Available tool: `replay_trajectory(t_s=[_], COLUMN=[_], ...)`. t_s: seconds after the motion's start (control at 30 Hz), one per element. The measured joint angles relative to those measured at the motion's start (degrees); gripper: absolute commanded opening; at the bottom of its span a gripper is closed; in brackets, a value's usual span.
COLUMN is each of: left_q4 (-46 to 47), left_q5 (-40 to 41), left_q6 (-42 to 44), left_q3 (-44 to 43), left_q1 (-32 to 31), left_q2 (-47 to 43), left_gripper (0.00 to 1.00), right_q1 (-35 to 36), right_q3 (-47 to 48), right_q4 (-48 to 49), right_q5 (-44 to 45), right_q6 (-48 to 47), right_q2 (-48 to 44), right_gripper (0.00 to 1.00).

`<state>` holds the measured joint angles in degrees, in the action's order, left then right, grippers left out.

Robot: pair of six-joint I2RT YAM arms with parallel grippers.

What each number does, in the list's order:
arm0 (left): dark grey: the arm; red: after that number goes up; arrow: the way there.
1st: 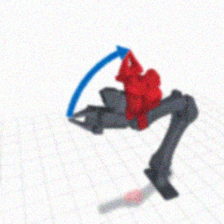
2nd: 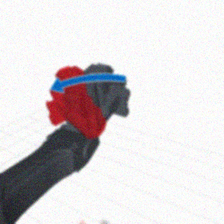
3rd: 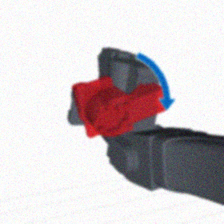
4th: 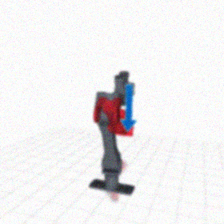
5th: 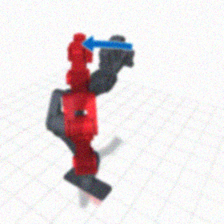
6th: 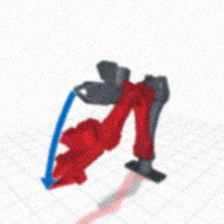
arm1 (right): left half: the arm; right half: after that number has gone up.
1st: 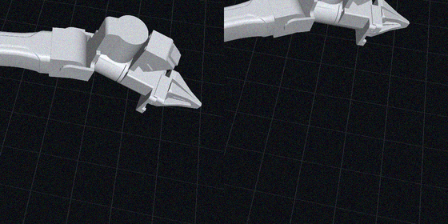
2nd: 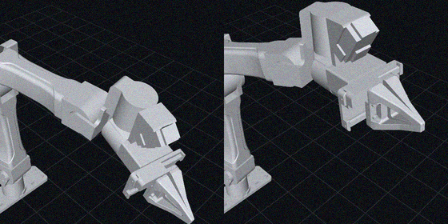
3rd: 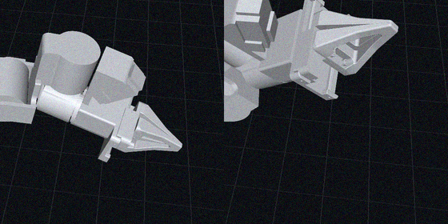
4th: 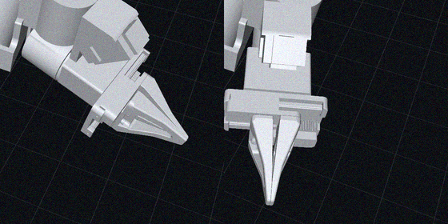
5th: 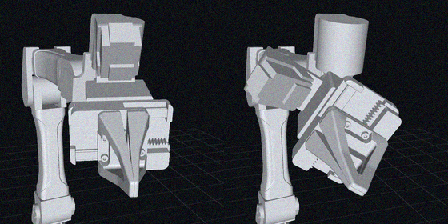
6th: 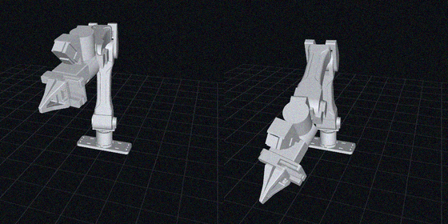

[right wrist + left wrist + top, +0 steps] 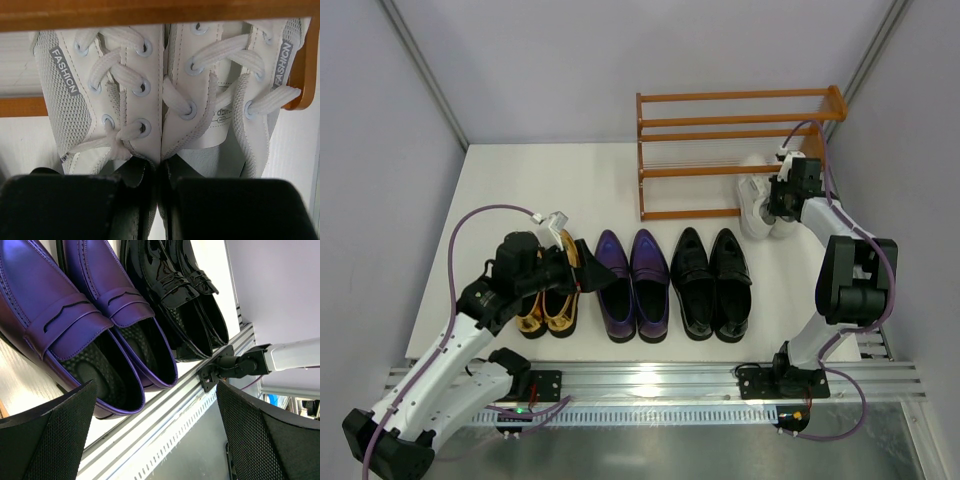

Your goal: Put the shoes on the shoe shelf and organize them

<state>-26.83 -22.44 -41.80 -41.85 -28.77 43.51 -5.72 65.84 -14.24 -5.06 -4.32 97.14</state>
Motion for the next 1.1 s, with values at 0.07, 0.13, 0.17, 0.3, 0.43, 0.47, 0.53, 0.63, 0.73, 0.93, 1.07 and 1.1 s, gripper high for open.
replay_trajectory(t_s=[0.07,0.13,0.17,0.3,0.43,0.47,0.53,0.63,0.73,0.93,1.07,1.1], left_q4=[0.0,0.0,0.0,0.0,0.0,0.0,0.0,0.0,-0.3,-0.8,-1.1,-1.2], left_q5=[0.0,0.0,0.1,0.5,0.9,1.1,1.4,1.9,2.2,3.0,3.3,3.4], left_q6=[0.0,0.0,0.0,0.0,-0.1,-0.2,-0.3,-0.7,-1.1,-1.3,-1.3,-1.3], left_q3=[0.0,0.0,0.0,0.1,0.3,0.5,0.9,1.4,1.6,1.6,1.6,1.6], left_q1=[0.0,0.0,0.0,0.0,0.0,0.0,0.0,0.0,0.0,0.0,0.0,0.0], left_q2=[0.0,-0.2,-0.3,-0.9,-1.2,-1.4,-1.9,-2.7,-3.3,-3.9,-3.9,-3.9], left_gripper=[1.0,1.0,1.0,1.0,1.0,1.0,1.0,1.0,1.0,1.0,1.0,1.0], right_q1=[0.1,0.3,0.3,0.3,0.3,0.3,0.3,0.3,0.4,0.4,0.3,0.3], right_q3=[0.1,0.3,0.4,3.1,5.0,5.1,5.1,5.1,5.1,5.6,7.3,7.6], right_q4=[1.4,2.7,3.3,3.4,4.4,4.7,4.8,4.9,5.7,6.9,6.8,6.9], right_q5=[0.6,1.5,1.9,3.0,3.5,3.7,4.3,5.8,7.2,7.7,7.6,7.6], right_q6=[-0.4,-1.0,-1.5,-3.2,-4.7,-4.9,-5.2,-5.5,-5.8,-5.9,-5.9,-5.9], right_q2=[0.1,0.3,0.4,2.3,4.6,5.0,5.6,6.3,6.8,7.8,9.1,9.4], right_gripper=[0.04,0.04,0.04,0.04,0.04,0.04,0.04,0.04,0.04,0.04,0.04,0.05])
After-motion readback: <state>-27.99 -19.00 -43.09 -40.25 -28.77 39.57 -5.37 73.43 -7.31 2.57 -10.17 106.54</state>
